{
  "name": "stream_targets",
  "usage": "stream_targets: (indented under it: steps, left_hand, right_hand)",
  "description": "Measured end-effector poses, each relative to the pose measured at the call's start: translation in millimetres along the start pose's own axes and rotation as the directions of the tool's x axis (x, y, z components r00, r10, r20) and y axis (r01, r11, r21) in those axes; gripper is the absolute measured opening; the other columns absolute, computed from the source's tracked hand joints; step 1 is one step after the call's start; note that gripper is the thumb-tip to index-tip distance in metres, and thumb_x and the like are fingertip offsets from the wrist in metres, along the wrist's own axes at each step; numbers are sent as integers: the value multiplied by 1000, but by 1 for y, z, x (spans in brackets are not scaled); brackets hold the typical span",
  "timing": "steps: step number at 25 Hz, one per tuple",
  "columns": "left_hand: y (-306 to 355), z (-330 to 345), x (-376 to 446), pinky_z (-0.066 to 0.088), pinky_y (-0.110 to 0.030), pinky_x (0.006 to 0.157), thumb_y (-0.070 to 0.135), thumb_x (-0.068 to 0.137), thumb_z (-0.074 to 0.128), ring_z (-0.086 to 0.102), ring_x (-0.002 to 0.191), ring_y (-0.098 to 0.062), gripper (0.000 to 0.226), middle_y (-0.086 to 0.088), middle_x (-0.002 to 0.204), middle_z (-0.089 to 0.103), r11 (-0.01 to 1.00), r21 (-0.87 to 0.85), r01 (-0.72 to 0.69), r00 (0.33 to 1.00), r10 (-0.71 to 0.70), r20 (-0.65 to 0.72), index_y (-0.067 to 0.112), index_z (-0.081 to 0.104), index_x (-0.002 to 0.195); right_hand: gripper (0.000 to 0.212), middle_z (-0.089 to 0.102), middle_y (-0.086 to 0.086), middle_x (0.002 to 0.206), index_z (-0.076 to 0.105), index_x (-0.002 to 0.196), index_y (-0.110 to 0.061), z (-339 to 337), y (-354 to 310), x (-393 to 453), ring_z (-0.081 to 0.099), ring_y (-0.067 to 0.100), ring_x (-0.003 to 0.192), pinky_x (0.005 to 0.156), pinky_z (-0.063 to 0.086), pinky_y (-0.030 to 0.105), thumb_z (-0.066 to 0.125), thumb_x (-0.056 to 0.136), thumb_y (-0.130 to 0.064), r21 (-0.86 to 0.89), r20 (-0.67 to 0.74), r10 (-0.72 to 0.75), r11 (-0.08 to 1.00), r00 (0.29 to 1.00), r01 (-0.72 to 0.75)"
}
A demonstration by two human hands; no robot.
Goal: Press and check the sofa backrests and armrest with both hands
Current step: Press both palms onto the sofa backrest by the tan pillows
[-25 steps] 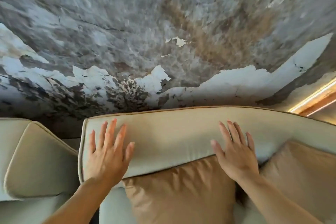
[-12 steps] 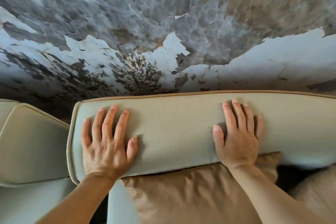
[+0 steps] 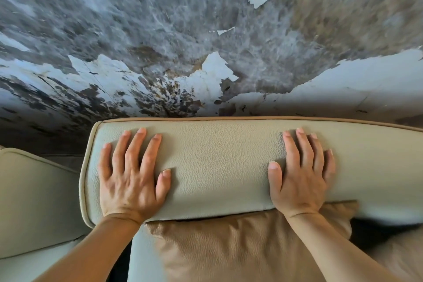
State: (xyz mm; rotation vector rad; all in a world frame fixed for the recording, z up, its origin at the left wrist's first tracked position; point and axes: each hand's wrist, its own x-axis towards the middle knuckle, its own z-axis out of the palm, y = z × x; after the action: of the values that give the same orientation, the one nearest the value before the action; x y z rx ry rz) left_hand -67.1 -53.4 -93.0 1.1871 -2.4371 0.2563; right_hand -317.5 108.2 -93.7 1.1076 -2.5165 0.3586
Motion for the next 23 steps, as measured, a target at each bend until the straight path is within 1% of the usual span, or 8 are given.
stream_targets:
  steps: [8, 13, 15, 19, 23]
  left_hand:
    - [1, 19, 35, 17, -55, 116, 50, 89, 31, 35, 136, -36, 63, -15, 145, 44, 1000, -5, -24, 1000, 24, -2, 15, 44, 141]
    - [2, 28, 49, 18, -54, 115, 50, 90, 31, 34, 136, -36, 63, -15, 145, 44, 999, -4, -38, 999, 38, -11, 16, 43, 141]
    - [2, 30, 53, 18, -55, 115, 50, 89, 31, 34, 137, -36, 63, -15, 145, 44, 999, -7, -41, 999, 41, -7, 16, 43, 141]
    - [4, 33, 63, 20, -56, 114, 49, 89, 33, 36, 136, -36, 63, -15, 144, 45, 999, -15, -45, 999, 45, -7, 15, 45, 140]
    - [5, 35, 73, 21, -57, 113, 49, 89, 31, 36, 135, -37, 63, -16, 143, 46, 998, -25, -49, 999, 50, 0, 14, 46, 140]
  right_hand:
    - [65, 41, 9, 149, 42, 142, -19, 16, 0, 25, 31, 32, 139, 115, 15, 53, 16, 93, -54, -12, -49, 25, 1000, 999, -26]
    - [63, 41, 9, 150, 42, 142, -19, 24, 2, 35, 32, 32, 139, 115, 15, 52, 21, 92, -52, -14, -80, 34, 999, 996, -36]
    - [63, 41, 9, 150, 41, 142, -20, 27, 2, 38, 31, 32, 140, 115, 15, 52, 20, 92, -53, -15, -89, 37, 999, 995, -38]
    - [62, 41, 8, 150, 40, 142, -20, 32, 3, 44, 31, 32, 140, 115, 14, 53, 25, 91, -51, -13, -98, 41, 999, 994, -42]
    - [61, 41, 8, 149, 41, 141, -20, 35, 4, 50, 32, 32, 139, 115, 14, 52, 23, 92, -51, -12, -119, 46, 999, 992, -48]
